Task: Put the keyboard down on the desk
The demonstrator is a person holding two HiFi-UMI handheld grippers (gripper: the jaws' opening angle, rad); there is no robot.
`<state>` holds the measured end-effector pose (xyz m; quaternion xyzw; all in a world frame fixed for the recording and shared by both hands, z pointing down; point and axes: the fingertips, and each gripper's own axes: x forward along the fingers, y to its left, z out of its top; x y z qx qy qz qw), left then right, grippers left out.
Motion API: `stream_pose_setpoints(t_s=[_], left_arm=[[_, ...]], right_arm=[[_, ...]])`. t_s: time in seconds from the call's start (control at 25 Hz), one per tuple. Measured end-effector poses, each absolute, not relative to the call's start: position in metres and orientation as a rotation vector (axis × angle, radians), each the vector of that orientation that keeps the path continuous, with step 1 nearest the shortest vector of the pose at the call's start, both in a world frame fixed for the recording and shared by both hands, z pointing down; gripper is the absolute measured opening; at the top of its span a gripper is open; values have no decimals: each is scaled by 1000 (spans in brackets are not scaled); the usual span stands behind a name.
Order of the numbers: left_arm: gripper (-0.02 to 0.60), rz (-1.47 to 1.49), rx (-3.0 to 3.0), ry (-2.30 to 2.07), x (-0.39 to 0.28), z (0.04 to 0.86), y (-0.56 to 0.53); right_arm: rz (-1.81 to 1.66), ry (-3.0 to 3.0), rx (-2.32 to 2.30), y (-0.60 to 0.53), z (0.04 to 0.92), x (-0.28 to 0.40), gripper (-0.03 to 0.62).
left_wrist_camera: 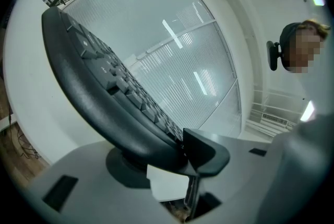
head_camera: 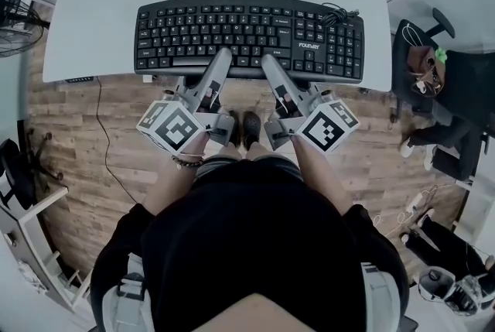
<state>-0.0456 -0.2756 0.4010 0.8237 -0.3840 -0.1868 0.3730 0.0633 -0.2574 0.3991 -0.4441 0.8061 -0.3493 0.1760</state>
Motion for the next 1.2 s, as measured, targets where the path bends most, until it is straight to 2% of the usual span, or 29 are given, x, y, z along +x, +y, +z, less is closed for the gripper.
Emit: stream_pose_setpoints(t_s=[1.2], left_arm=[[187,-372,2002,-999,-53,462,-282]], right_arm=[[-1195,2215,-1308,-262,458,58,179]])
